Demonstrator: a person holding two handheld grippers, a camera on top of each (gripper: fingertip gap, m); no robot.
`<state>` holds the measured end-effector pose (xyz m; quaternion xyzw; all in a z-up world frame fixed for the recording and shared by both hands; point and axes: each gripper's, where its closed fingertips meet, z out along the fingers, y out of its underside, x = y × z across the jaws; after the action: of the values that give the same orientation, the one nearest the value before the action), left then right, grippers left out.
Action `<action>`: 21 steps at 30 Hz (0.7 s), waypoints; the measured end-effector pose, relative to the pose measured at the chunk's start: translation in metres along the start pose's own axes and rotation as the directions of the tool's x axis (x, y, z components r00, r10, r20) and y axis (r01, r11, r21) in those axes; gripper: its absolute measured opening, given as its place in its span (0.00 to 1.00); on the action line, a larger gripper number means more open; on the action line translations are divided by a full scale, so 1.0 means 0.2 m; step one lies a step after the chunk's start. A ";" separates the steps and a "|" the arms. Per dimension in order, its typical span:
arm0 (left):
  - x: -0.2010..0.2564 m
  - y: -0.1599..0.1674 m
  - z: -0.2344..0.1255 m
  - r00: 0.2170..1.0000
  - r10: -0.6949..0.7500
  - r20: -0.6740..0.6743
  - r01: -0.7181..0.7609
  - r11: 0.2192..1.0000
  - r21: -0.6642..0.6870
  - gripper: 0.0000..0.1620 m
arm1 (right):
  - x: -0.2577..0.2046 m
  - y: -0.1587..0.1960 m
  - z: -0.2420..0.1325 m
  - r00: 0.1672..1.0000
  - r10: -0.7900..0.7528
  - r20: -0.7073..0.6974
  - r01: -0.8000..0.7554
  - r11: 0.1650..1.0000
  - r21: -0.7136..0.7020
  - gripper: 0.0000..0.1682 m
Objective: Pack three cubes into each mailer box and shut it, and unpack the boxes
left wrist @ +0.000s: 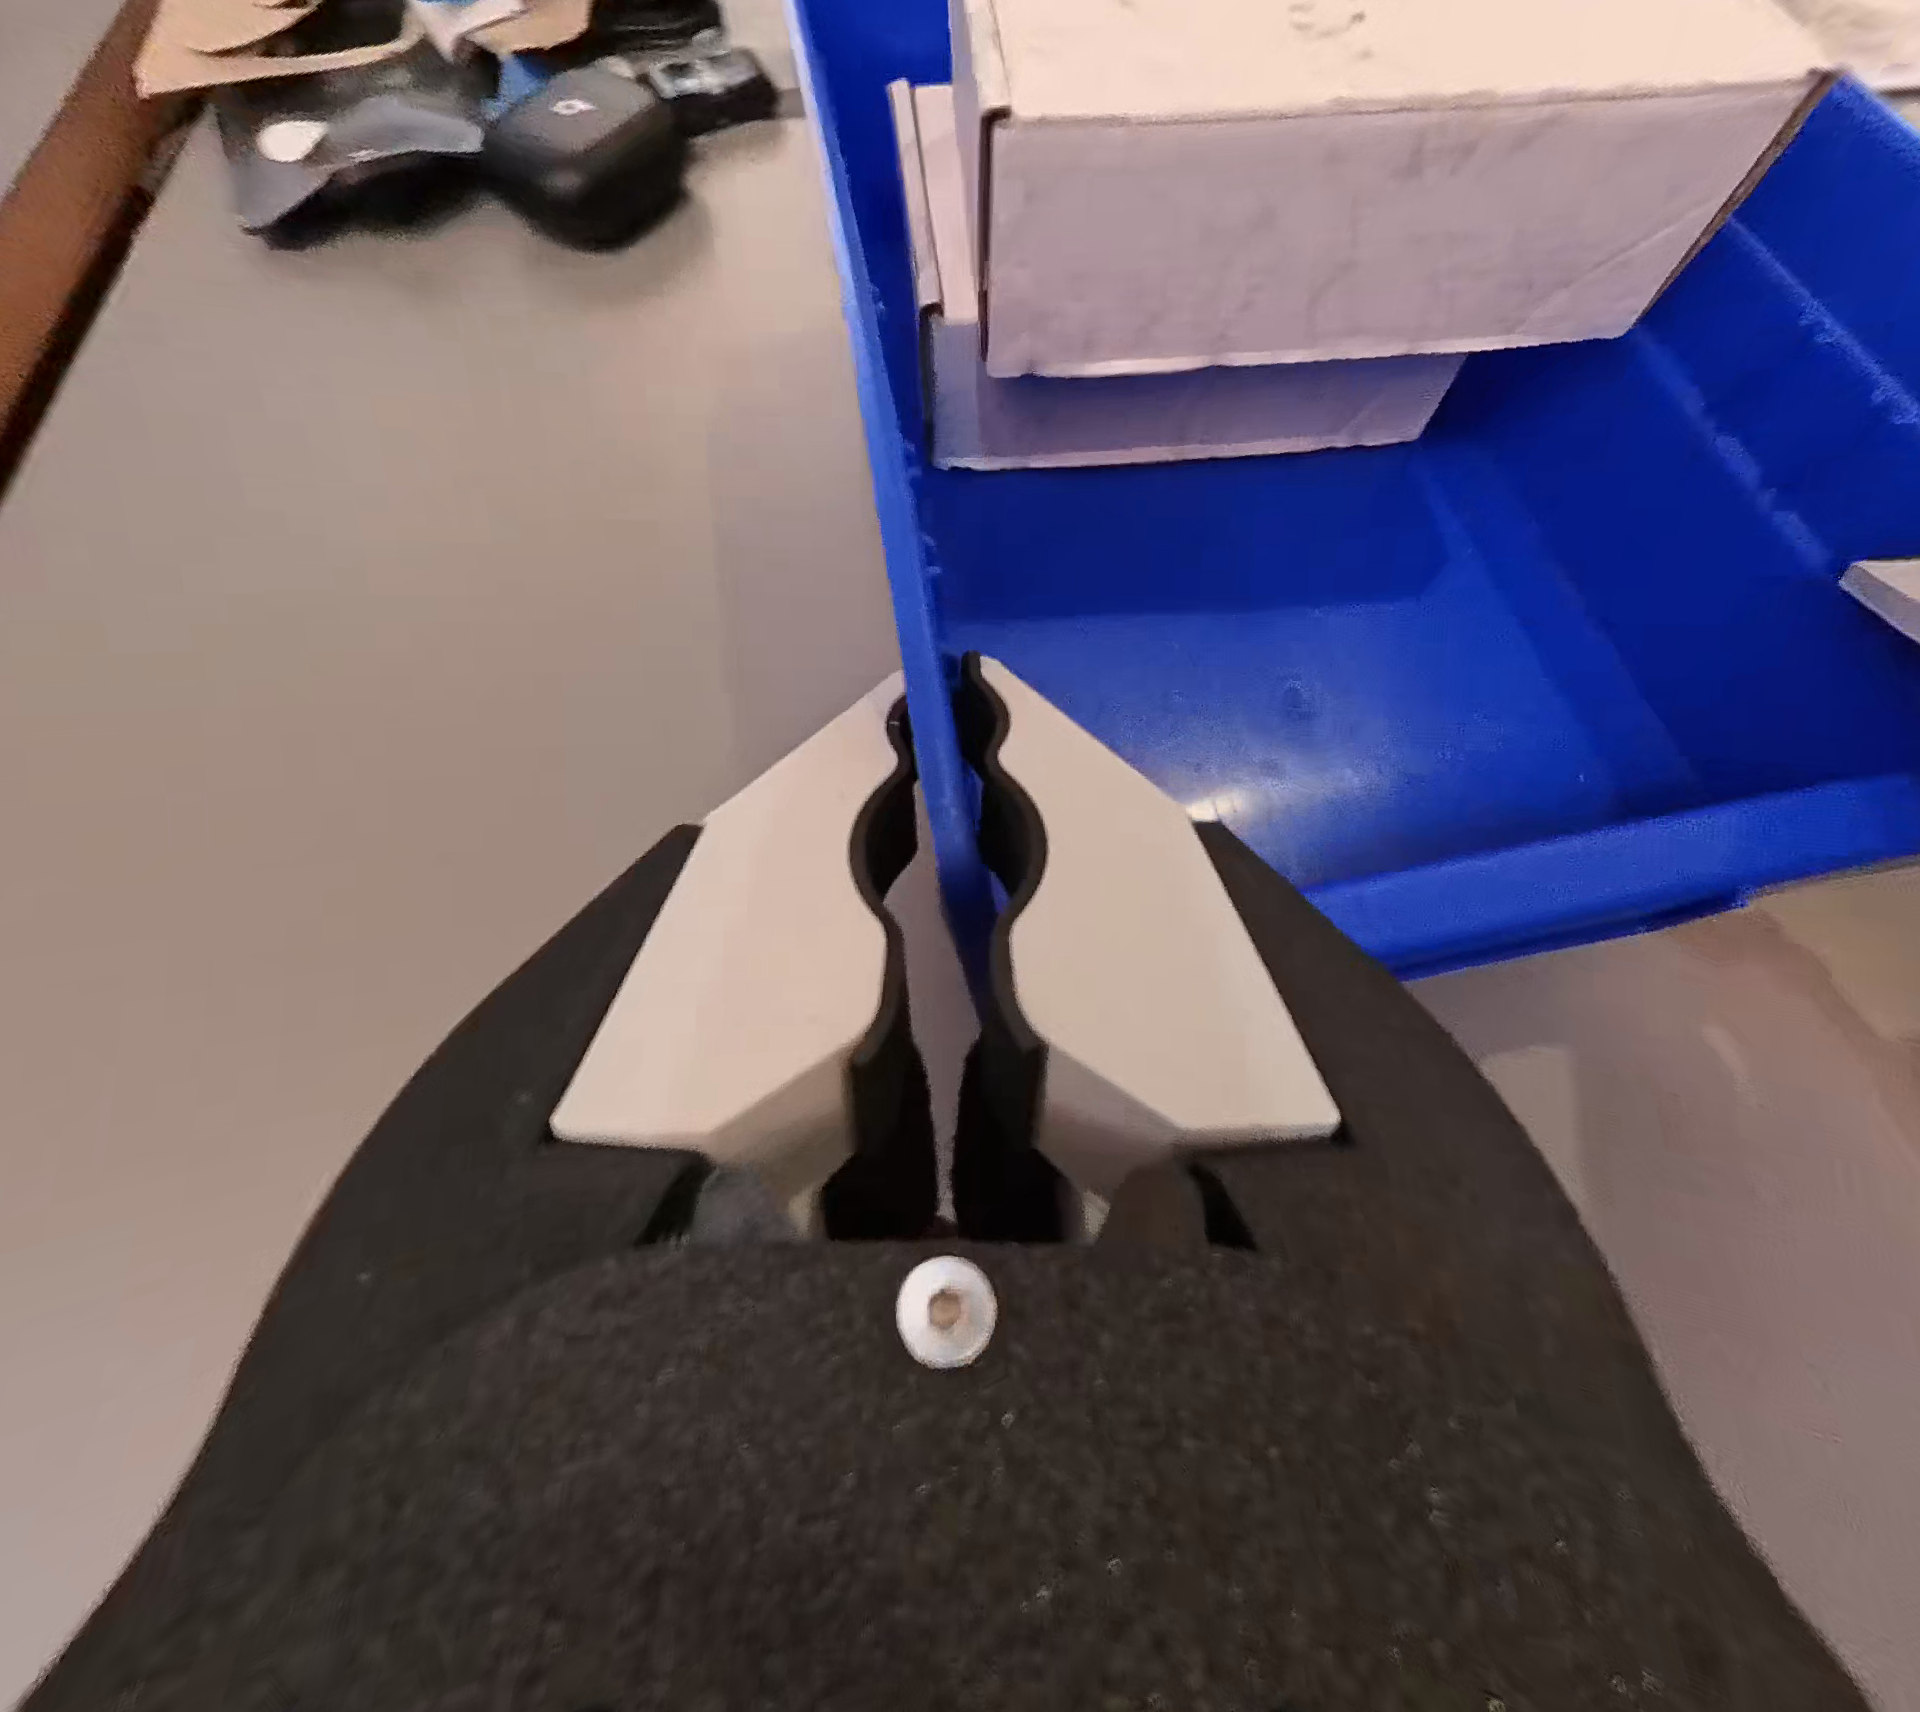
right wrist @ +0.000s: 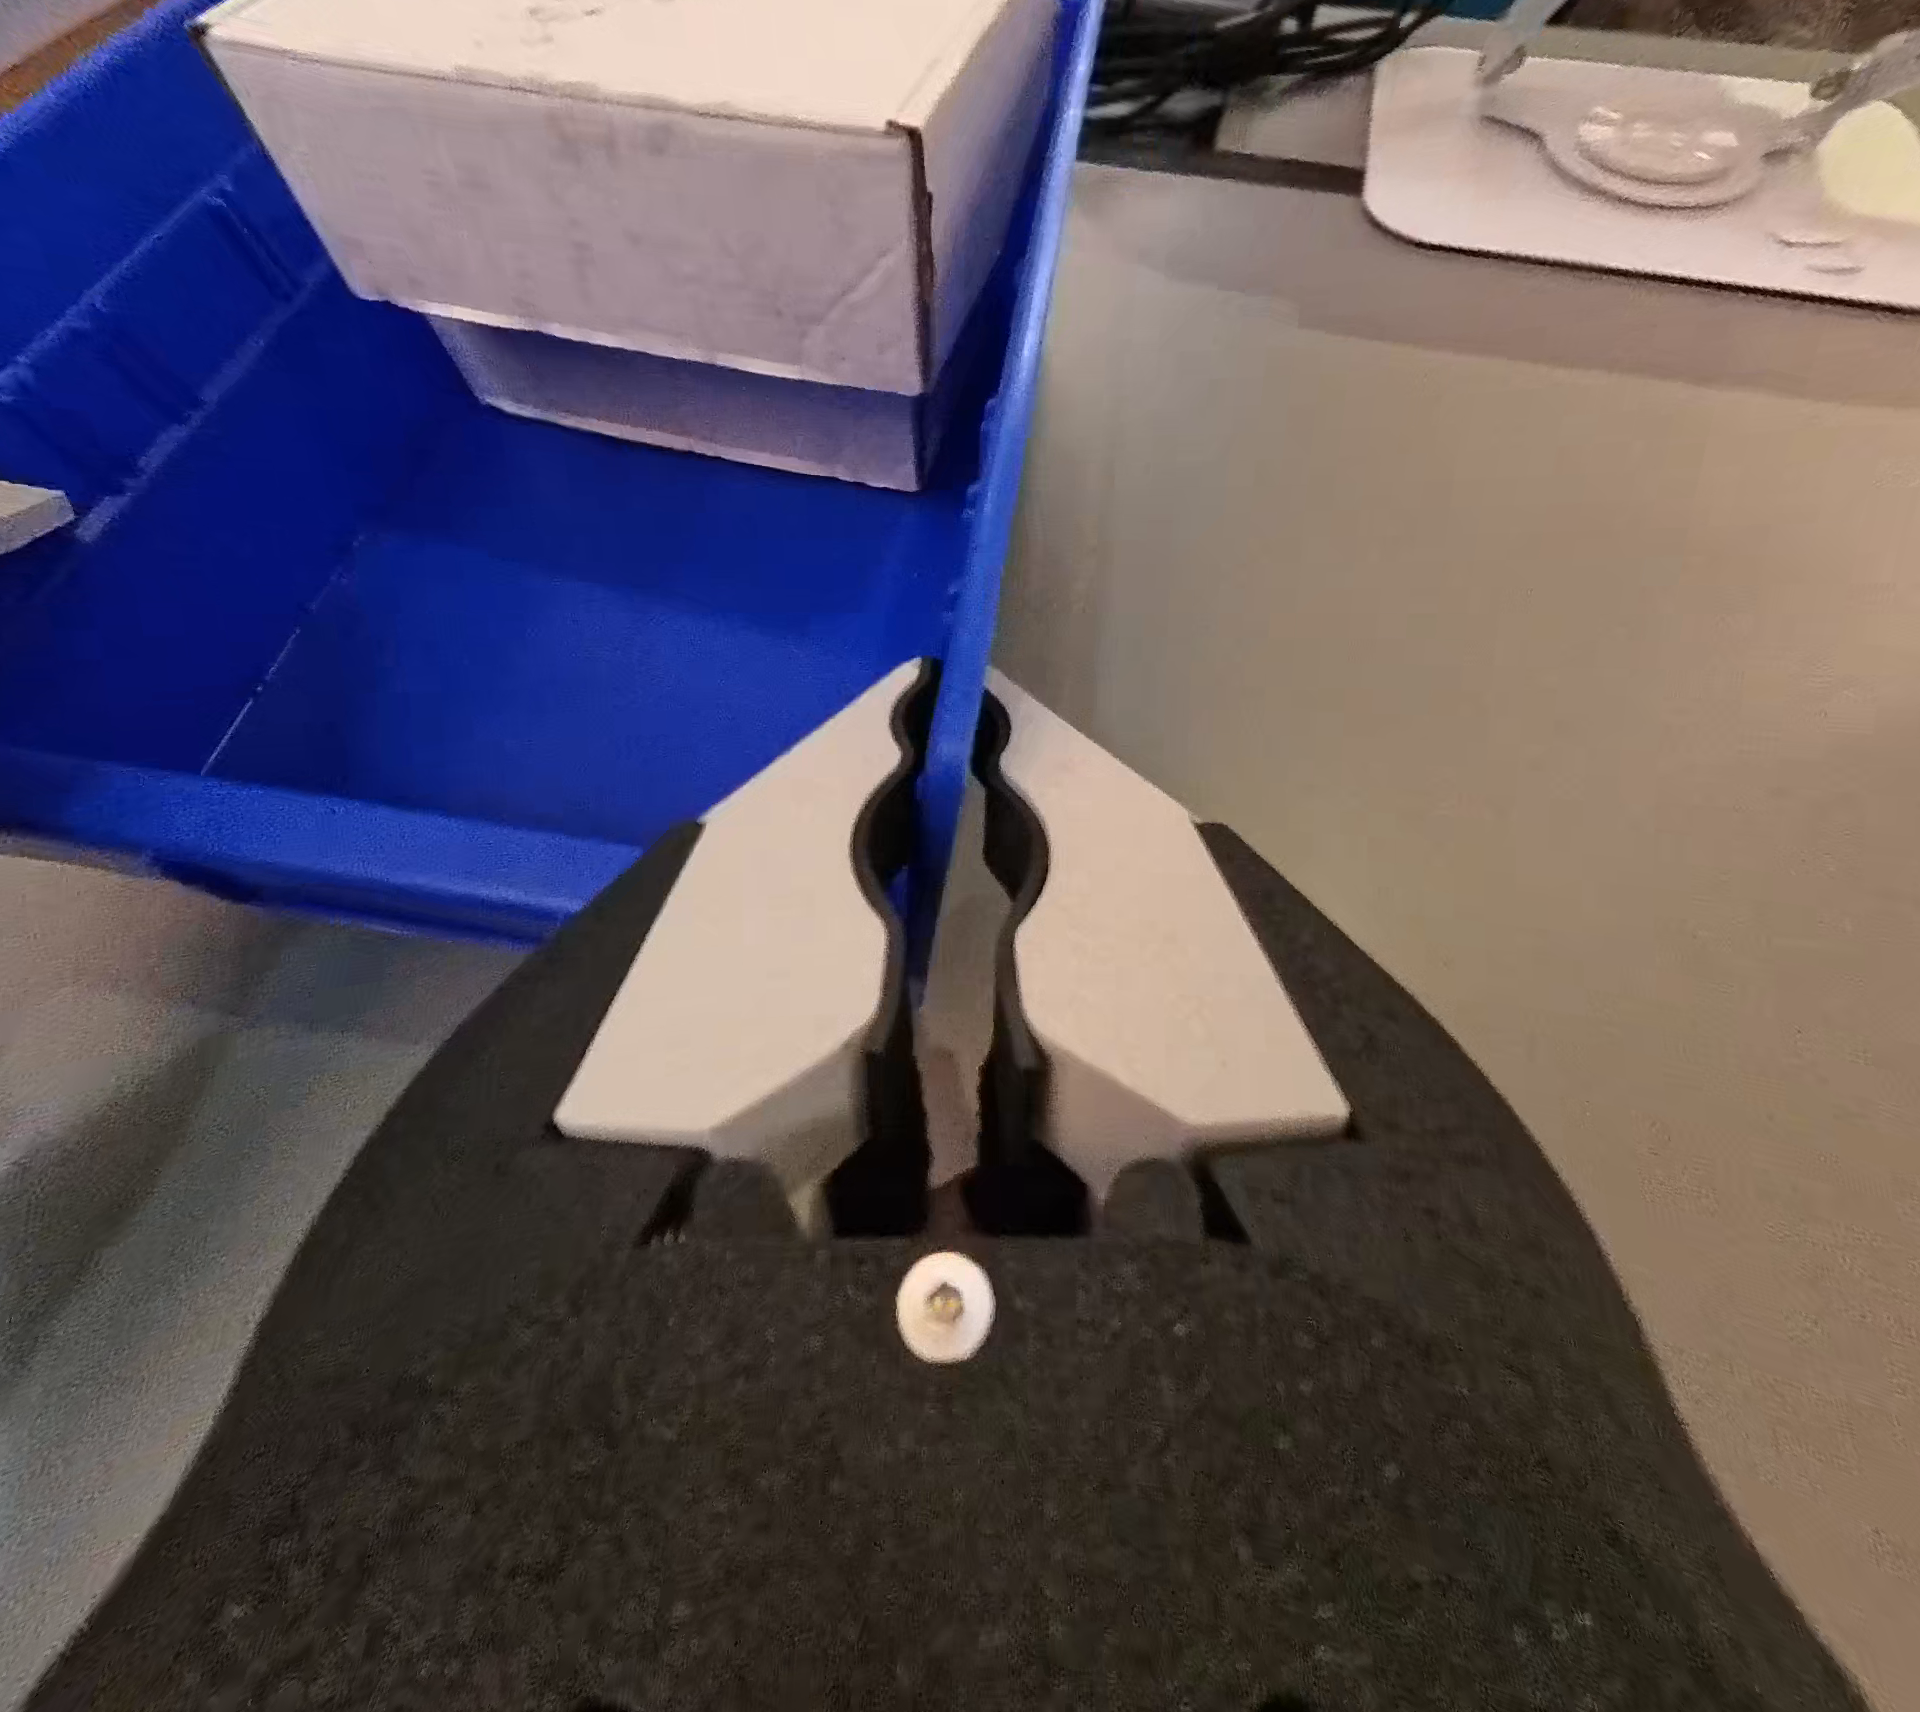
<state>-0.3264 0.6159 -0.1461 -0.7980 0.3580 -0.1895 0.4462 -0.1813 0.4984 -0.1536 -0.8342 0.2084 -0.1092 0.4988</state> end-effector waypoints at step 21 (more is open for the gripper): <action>0.44 0.29 -0.44 0.899 -0.360 -0.250 0.378 0.925 0.025 0.37 | 1.61 0.28 -0.84 0.995 0.012 -0.099 -0.006 0.998 0.056 0.30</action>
<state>-0.3460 0.4801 -0.1500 -0.8056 0.2445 -0.3791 0.3841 0.0258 0.1971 -0.1307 -0.8126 0.2334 -0.1539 0.5114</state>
